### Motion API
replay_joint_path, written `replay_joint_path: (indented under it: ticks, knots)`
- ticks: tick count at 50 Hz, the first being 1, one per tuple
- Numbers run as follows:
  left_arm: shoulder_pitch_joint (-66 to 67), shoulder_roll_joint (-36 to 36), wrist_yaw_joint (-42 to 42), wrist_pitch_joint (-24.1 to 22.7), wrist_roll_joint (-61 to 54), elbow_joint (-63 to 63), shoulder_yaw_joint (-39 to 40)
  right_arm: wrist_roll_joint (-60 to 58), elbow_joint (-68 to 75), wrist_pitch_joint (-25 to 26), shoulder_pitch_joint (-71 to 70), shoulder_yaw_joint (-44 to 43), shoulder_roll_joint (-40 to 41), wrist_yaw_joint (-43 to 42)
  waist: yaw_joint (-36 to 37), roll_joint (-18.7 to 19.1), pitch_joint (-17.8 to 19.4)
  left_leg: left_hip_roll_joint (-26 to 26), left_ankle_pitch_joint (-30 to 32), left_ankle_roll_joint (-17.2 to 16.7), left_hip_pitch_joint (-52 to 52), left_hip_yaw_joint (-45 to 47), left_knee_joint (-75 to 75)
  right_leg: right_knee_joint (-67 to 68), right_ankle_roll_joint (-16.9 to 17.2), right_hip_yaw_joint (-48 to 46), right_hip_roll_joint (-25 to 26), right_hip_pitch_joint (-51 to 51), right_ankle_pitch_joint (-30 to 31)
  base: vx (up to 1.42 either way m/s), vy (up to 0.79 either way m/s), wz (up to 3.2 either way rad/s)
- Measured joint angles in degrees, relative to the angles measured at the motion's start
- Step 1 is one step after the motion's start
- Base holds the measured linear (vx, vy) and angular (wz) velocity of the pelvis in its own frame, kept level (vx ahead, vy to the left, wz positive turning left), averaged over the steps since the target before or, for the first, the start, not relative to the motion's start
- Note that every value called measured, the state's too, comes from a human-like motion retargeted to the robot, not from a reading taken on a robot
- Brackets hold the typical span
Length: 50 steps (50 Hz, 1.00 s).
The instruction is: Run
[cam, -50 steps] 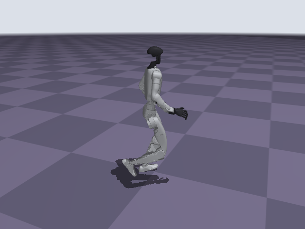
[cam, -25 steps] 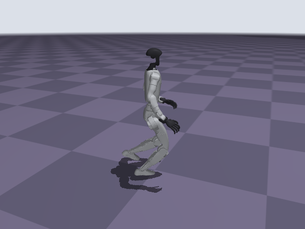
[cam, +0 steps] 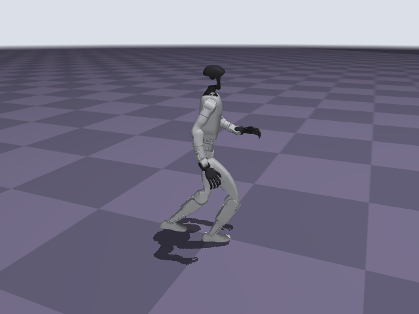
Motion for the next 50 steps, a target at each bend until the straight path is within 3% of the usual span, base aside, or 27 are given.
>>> replay_joint_path:
  ticks: [3, 6, 10, 12, 15, 18, 20, 23, 25, 27, 32, 35, 38, 41, 44, 47, 50]
  knots:
    - [1.71, -1.3, -1.95, 0.3, 0.58, 1.02, -1.69, 1.22, -1.3, -0.2, -0.01, -1.98, -0.39, -1.99, 0.31, 1.17, -0.03, 4.88, 3.49, -0.19, -1.82, 0.16, 16.1, 2.73, -3.78, -0.14, 4.18, 1.49, -3.38, -0.07, -0.08, -0.21]
    - [5.12, -3.04, -5.23, 3.23, 2.16, 7.51, -3.9, 1.07, -5.53, -0.76, -5.62, -2.42, -1.59, -5.02, 2.26, 2.25, 1.58, 11.99, 2.63, 3.46, -8.92, 1.27, 35.83, 6.15, -7.82, -0.62, 7.52, 4.5, -9.75, -0.06, -0.06, -0.32]
    - [10.94, -4.31, -9.33, 5.97, 3.96, 18.8, -4.23, 0.66, -16.02, -1.19, -16.74, -1.07, -2.07, -7.53, 6.18, 1.29, 1.82, 15.21, -4.24, 9.12, -23.41, 2.71, 42.38, -0.28, -7.01, 1.07, 9.26, 11.69, -10.87, -0.02, -0.01, -0.37]
    - [16.29, -2.82, -11.1, 5.47, 2.59, 20.29, -2.26, 2.02, -23.14, -2.21, -19.17, -0.61, -1.19, -6.54, 8.21, -0.9, 0.61, 12.58, -4.68, 8.71, -27.55, 4.76, 32.72, -5.64, -3.77, 3.25, 8.46, 16.21, -5.84, 0.04, 0.06, -0.39]
    - [23.49, -0.41, -13.33, 3.92, -0.47, 19.74, 1.5, 4.97, -32.28, -4.47, -19.68, 0.73, -0.1, -3.05, 9.79, -4.89, -2.4, 5.41, -0.08, 5.0, -29.37, 7.9, 10.46, -9.63, 2.74, 4.75, 4.07, 20.77, 5.25, 0.05, 0.08, -0.12]
    - [25.9, 0.37, -12.17, 2.94, -2.8, 17.81, 3.68, 6.36, -37.47, -7.14, -18.33, 2.28, -0.01, 0.08, 8.64, -7.88, -4.37, -2.59, 4.85, 3.66, -27.76, 8.81, -4.04, -1.72, 6.42, 4.58, -2.3, 21.58, 10.99, -0.01, 0.06, 0.16]
    - [25.06, 0.49, -10.33, 2.53, -3.09, 16.35, 4.32, 5.71, -38.18, -7.72, -16.64, 3.27, 0.2, 0.84, 7.52, -8.77, -4.6, -5.41, 2.42, 5.79, -27.37, 8.32, -1.31, 7.65, 6.83, 4.65, -5.17, 21.41, 11.92, -0.03, 0.02, 0.0]
    - [18.2, 1.41, -4.81, 2.5, -2.47, 13.71, 4.63, 2.59, -33.32, -5.34, -13.57, 4.59, 0.64, 0.48, 4.88, -9.68, -2.52, -8.17, -6.94, 10.29, -26.08, 6.55, 8.34, 25.38, 5.11, 4.88, -9.15, 17.63, 9.37, -0.05, 0.02, -0.07]
    - [9.04, 1.46, -0.56, 3.3, -2.14, 12.3, 3.25, -0.29, -25.52, -3.48, -12.88, 5.14, 1.67, -0.2, 2.89, -10.08, -0.77, -9.16, -9.83, 10.63, -24.32, 5.25, 10.16, 33.68, 2.24, 5.32, -11.2, 11.96, 6.21, -0.03, 0.0, -0.03]
    - [1.37, 0.27, 0.79, 3.29, -3.02, 8.96, 1.48, -1.13, -17.97, -2.88, -10.58, 5.72, 1.17, 0.83, 1.25, -8.49, -0.42, -9.73, -8.53, 9.93, -19.46, 3.86, 6.52, 34.76, 0.27, 5.24, -11.23, 6.9, 4.23, 0.01, 0.08, -0.08]
    - [-7.51, -4.28, -3.92, -0.14, -7.19, -0.82, -3.09, 1.19, -8.79, -2.5, -1.4, 4.05, -2.78, 6.41, -2.4, -1.62, -3.1, -4.42, 7.06, -0.74, -9.39, 0.22, -3.67, 12.82, 0.52, 0.37, -5.32, 2.82, 5.02, 0.04, -0.04, 0.22]
    - [-9.17, -5.22, -8.2, -2.28, -9.12, -4.84, -6.39, 3.85, -8.71, -2.08, 3.71, 0.96, -4.23, 8.22, -1.99, 1.95, -4.97, 1.65, 13.52, -4.27, -11.12, -0.33, 5.71, -3.5, 1.92, -0.75, 1.83, 4.4, 7.42, -0.02, -0.08, 0.05]
    - [-8.73, -5.15, -10.28, -2.14, -9.51, -5.94, -8.58, 5.56, -10.29, -2.41, 4.15, -0.5, -5.25, 6.89, -0.73, 2.62, -5.05, 7.53, 10.92, -1.52, -14.25, 0.99, 23.62, -4.58, -1.28, -1.0, 5.17, 6.23, 1.58, -0.07, -0.07, -0.15]
    - [-6.51, -4.8, -10.85, 0.75, -8.23, -1.42, -9.28, 5.55, -12.55, -2.76, -1.7, -0.45, -6.71, 4.08, 1.69, 3.33, -2.57, 14.54, 2.05, 4.19, -19.63, 1.23, 40.8, -0.13, -6.42, -1.54, 7.96, 7.86, -8.87, -0.07, -0.07, -0.25]
    - [-2.1, -5.69, -10.1, 4.3, -5.5, 11.03, -8.1, 4.39, -15.07, -3.17, -13.12, 2.12, -6.36, 0.26, 3.79, 2.67, 0.31, 17.4, -7.04, 9.25, -26.53, 2.29, 45.07, 0.46, -7.35, -0.66, 9.02, 10.67, -13.77, -0.03, -0.02, -0.26]
    - [6.25, -5.28, -10.22, 5.93, -5.18, 24.44, -3.99, 5.78, -22.46, -4.2, -21.0, 4.07, -3.14, -1.42, 5.76, 0.02, 0.69, 13.93, -9.26, 9.85, -30.84, 5.02, 32.83, -5.16, -4.11, 2.03, 8.1, 16.2, -9.54, 0.05, 0.05, -0.49]
    - [16.21, -3.3, -13.17, 6.01, -7.47, 33.09, 1.67, 9.75, -33.17, -5.6, -22.34, 4.77, -0.26, 0.31, 8.02, -3.3, -2.2, 7.88, -3.42, 5.95, -30.46, 7.89, 10.9, -13.48, 1.87, 3.7, 5.19, 20.88, 2.75, 0.12, 0.07, -0.57]
